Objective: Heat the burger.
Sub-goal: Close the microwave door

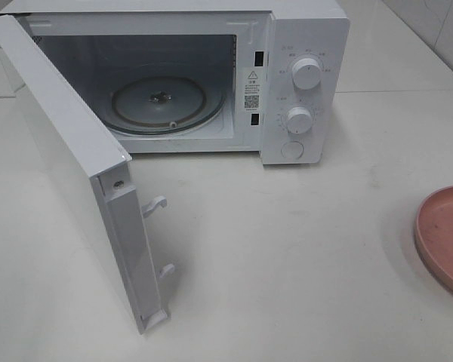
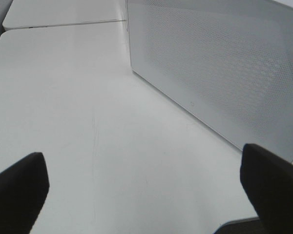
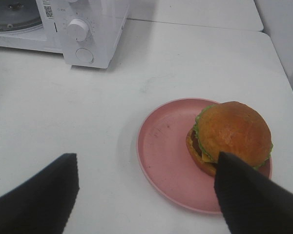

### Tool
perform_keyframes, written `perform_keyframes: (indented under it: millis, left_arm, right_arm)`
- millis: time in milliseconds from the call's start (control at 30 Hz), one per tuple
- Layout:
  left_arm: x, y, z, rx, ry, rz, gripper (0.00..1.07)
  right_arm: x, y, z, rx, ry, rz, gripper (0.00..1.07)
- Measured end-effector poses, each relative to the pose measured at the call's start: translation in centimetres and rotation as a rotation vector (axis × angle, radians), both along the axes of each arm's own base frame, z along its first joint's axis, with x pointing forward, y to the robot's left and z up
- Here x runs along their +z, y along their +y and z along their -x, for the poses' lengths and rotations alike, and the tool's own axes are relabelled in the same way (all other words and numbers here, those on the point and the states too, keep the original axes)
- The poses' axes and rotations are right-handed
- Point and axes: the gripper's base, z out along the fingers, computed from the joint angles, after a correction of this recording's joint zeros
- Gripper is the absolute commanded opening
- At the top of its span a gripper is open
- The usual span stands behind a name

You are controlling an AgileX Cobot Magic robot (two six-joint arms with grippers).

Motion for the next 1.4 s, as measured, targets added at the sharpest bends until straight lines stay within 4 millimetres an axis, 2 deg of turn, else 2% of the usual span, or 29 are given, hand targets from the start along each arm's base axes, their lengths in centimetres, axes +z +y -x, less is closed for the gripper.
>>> perform_keyframes:
  millis: [267,433,500,533,567,600,633,667,700,733,767,800,833,867,967,1033,1133,1200,1233,1300,1400]
  left_arm:
    - [0.0,0.0,0.0,0.001,0.0,-0.001,1.0]
    - [0.1,0.2,0.0,0.016,-0.007,-0.023,0.92]
    - [0.5,0.6,0.0,0.042,-0.033,-0.056,0.77]
    - [0.5,0.6,0.0,0.042,-0.033,-0.056,0.77]
    - [0.7,0.7,-0.2,0.049,-0.031,-0.065,0.62]
    - [0.8,0.6,-0.4,0.049,-0.028,-0.065,0.54]
    - [0.8,0.6,-0.4,0.049,-0.028,-0.065,0.54]
    - [0.9,0.6,-0.9,0.046,-0.024,-0.06,0.35]
    - [0.9,0.6,-0.9,0.046,-0.024,-0.06,0.35]
    - [1.2,0.5,-1.5,0.042,-0.019,-0.05,0.19]
    - [1.3,0.4,-1.9,0.039,-0.02,-0.043,0.11]
    - [1.3,0.4,-1.9,0.039,-0.02,-0.043,0.11]
    - [1.4,0.4,-2.9,0.038,-0.018,-0.035,0.0]
    - [1.2,0.3,-4.1,0.041,-0.009,-0.033,0.0]
    - [1.0,0.3,-4.8,0.043,-0.006,-0.031,0.0]
    - [0.2,0.3,-7.3,0.048,-0.045,-0.033,0.0]
    - [-0.1,0.3,-8.0,0.047,-0.064,-0.038,0.0]
    - [-1.6,0.3,-10.3,0.056,-0.156,-0.036,0.0]
    - [-1.6,0.3,-10.3,0.056,-0.156,-0.036,0.0]
    - [-2.7,0.4,-11.6,0.082,-0.213,-0.023,0.0]
    - [-3.0,0.5,-12.0,0.091,-0.23,-0.023,0.0]
  right_arm:
    - [0.0,0.0,0.0,-0.002,0.0,-0.004,0.75]
    - [0.0,0.0,0.0,0.0,0.0,0.0,0.75]
    - [0.0,0.0,0.0,-0.002,0.0,-0.004,0.75]
    - [0.0,0.0,0.0,-0.002,0.0,-0.004,0.75]
    - [0.0,0.0,0.0,-0.002,0.0,-0.004,0.75]
    - [0.0,0.0,0.0,0.0,0.0,0.0,0.75]
    - [0.0,0.0,0.0,0.0,0.0,0.0,0.75]
    - [0.0,0.0,0.0,-0.002,0.0,-0.004,0.75]
    - [0.0,0.0,0.0,-0.002,0.0,-0.004,0.75]
    - [0.0,0.0,0.0,-0.002,0.0,-0.004,0.75]
    - [0.0,0.0,0.0,0.0,0.0,0.0,0.75]
    - [0.0,0.0,0.0,0.0,0.0,0.0,0.75]
    - [0.0,0.0,0.0,-0.002,0.0,-0.004,0.75]
    - [0.0,0.0,0.0,-0.002,0.0,-0.004,0.75]
    - [0.0,0.0,0.0,-0.002,0.0,-0.004,0.75]
    - [0.0,0.0,0.0,-0.002,0.0,-0.004,0.75]
    - [0.0,0.0,0.0,-0.002,0.0,-0.004,0.75]
    - [0.0,0.0,0.0,-0.002,0.0,-0.004,0.75]
    - [0.0,0.0,0.0,-0.002,0.0,-0.004,0.75]
    - [0.0,0.0,0.0,-0.002,0.0,-0.004,0.75]
    - [0.0,0.0,0.0,-0.002,0.0,-0.004,0.75]
